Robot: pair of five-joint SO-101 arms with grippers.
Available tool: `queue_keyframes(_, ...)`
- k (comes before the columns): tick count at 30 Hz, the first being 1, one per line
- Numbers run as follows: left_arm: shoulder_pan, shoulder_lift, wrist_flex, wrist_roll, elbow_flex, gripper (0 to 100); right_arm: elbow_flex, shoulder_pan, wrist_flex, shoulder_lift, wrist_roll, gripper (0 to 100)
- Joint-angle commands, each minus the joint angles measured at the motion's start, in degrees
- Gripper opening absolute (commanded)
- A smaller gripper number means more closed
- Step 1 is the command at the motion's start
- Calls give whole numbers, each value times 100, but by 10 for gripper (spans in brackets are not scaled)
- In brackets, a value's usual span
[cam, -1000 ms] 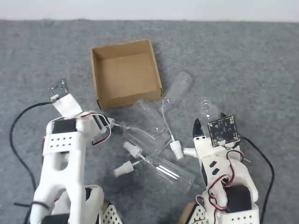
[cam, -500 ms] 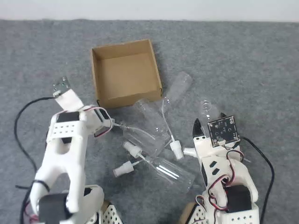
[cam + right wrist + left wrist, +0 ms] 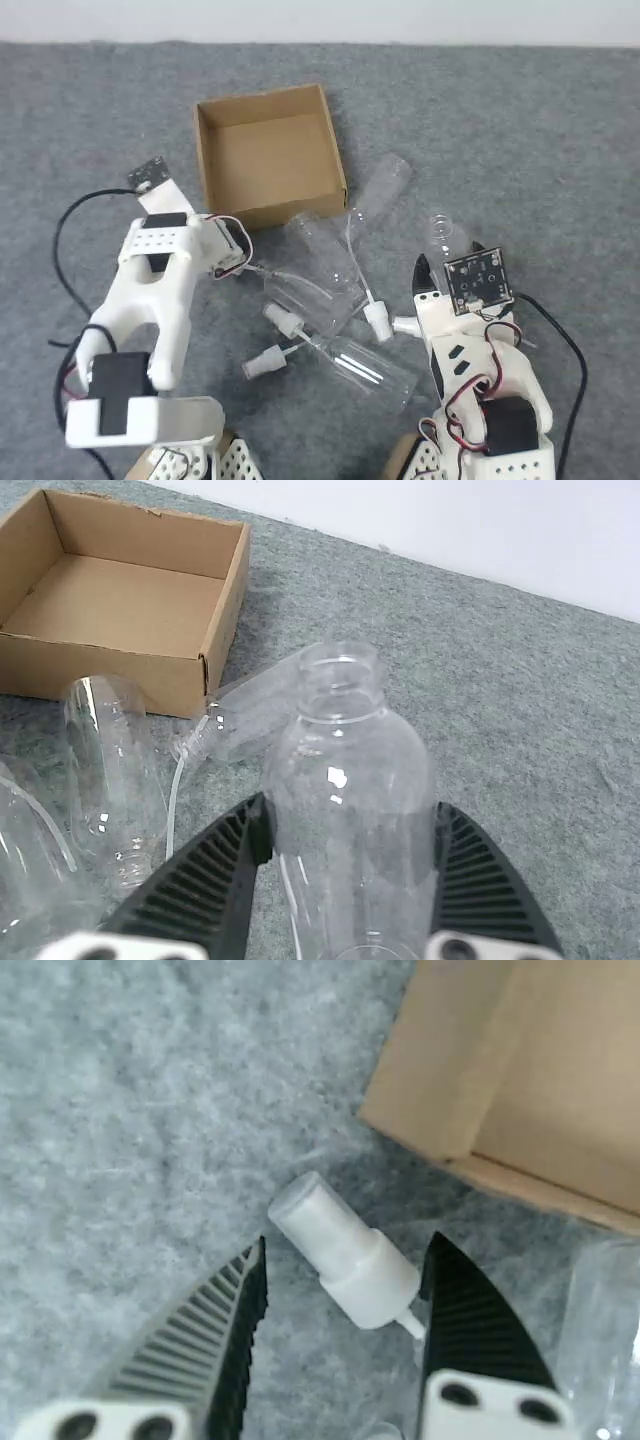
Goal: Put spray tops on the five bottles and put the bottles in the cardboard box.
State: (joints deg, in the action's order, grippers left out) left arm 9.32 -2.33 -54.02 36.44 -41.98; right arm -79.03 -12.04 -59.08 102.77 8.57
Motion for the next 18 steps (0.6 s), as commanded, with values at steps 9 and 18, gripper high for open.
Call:
queue_keyframes(9, 9, 360, 167, 176, 497, 169, 70, 22, 136, 110, 9, 169)
queue_keyframes(18, 18, 818, 79, 167, 848, 13, 70, 22, 136, 110, 9, 169)
